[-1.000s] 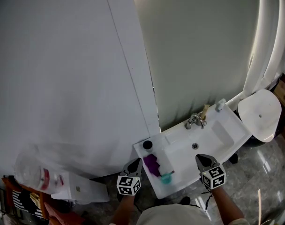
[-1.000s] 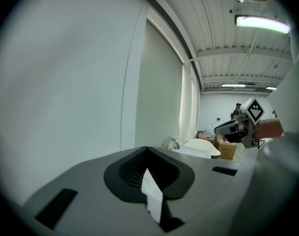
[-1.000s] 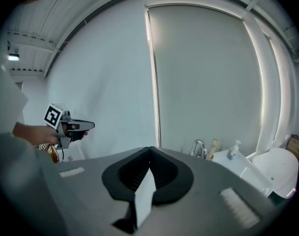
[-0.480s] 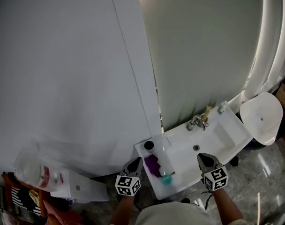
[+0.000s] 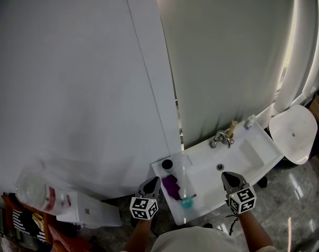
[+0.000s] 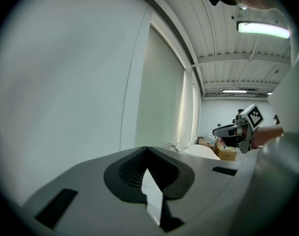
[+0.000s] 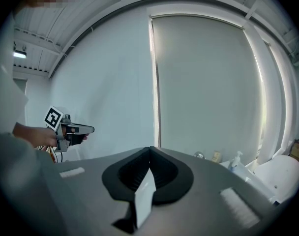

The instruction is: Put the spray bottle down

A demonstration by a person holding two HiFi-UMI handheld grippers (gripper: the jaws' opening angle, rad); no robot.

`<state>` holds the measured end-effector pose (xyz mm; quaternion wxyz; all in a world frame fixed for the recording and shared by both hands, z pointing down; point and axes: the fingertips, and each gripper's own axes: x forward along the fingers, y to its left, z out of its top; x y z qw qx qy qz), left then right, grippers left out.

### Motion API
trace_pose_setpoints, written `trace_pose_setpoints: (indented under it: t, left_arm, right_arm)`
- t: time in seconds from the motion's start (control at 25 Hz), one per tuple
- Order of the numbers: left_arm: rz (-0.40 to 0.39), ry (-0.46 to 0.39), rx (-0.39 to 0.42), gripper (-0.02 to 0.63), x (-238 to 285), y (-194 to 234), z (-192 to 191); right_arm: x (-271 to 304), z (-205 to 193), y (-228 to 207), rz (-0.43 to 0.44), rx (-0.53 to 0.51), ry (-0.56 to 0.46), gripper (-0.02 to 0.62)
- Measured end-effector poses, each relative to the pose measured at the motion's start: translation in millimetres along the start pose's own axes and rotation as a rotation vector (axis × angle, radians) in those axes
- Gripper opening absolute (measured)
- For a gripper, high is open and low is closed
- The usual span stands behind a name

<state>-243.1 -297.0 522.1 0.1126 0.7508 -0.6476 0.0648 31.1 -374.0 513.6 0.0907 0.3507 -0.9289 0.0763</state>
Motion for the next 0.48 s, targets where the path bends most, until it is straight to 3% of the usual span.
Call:
trace_pose_setpoints:
  t: [0.48]
  left_arm:
    - [-0.004,-0.007,-0.006,0.006,0.2,0.5,0.5]
  right_arm:
    - [4.3,2.7,1.4,-0.002,-0.003,0.002,0.011]
